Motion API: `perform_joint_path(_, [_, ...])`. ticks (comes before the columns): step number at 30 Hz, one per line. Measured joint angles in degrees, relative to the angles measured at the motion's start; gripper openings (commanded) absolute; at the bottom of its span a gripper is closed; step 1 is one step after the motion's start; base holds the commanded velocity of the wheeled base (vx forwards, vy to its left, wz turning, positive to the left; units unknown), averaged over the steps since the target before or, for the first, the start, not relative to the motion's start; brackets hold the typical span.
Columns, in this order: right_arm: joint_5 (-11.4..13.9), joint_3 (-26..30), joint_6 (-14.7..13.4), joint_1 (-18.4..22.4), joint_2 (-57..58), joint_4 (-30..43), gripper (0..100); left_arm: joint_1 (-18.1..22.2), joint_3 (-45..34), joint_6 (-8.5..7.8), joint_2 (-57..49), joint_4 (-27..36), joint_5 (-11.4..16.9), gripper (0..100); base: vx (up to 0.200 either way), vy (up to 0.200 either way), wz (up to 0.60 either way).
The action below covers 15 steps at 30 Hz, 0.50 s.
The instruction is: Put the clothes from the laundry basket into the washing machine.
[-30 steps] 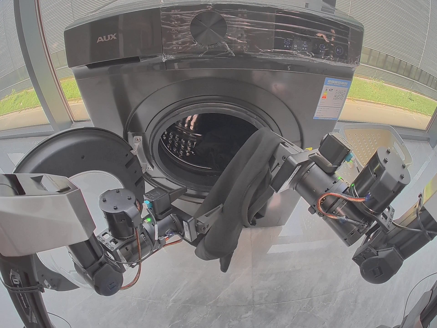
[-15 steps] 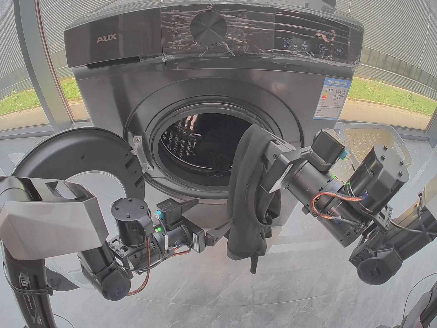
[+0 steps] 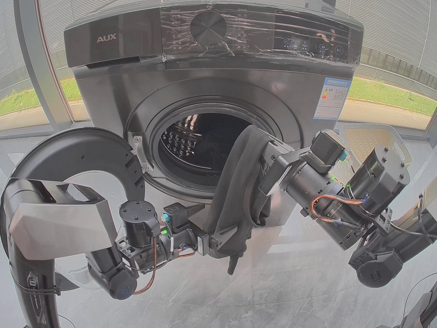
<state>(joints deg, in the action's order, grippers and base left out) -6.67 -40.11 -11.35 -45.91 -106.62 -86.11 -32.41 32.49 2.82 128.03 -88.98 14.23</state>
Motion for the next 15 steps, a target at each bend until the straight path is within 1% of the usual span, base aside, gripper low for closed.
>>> perform_joint_path(9, [0.05, 0.48, -0.06, -2.73, 0.74, -0.35, 0, 0.85, 6.27, 0.00, 5.27, -0.02, -0.62, 100, 0.000, 0.000, 0.00])
perform_joint_path(12, [-0.06, 0.80, -0.11, -3.62, 0.87, -0.49, 0, 1.44, 8.28, 0.00, 6.60, 0.88, -0.84, 100, 0.000, 0.000, 0.00])
perform_joint_path(15, [-0.11, 1.52, -0.17, -4.17, 1.00, -0.57, 0, 1.79, 10.15, -0.04, 8.00, 1.45, -2.05, 100, 0.000, 0.000, 0.00])
